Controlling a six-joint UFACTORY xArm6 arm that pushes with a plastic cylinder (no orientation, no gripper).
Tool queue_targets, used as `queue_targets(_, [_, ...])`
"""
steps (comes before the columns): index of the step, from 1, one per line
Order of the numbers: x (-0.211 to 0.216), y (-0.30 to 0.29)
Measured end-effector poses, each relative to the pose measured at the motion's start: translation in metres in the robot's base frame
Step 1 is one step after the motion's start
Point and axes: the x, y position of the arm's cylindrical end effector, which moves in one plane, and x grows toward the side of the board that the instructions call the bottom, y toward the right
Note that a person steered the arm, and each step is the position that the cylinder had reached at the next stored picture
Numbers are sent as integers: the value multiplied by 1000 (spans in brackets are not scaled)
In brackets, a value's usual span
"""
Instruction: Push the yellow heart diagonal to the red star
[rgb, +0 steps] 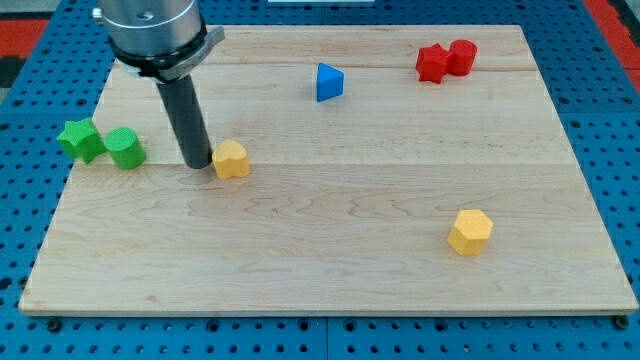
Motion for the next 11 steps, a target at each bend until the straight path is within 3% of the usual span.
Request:
queue_targets(2, [-14,-42])
queue_targets(4, [56,-67])
queue_targets(5, [81,-55])
queue_targets(6, [49,-47])
queue_targets(8, [-21,37])
queue_targets(9, [-7,99])
queue_targets(11, [31,72])
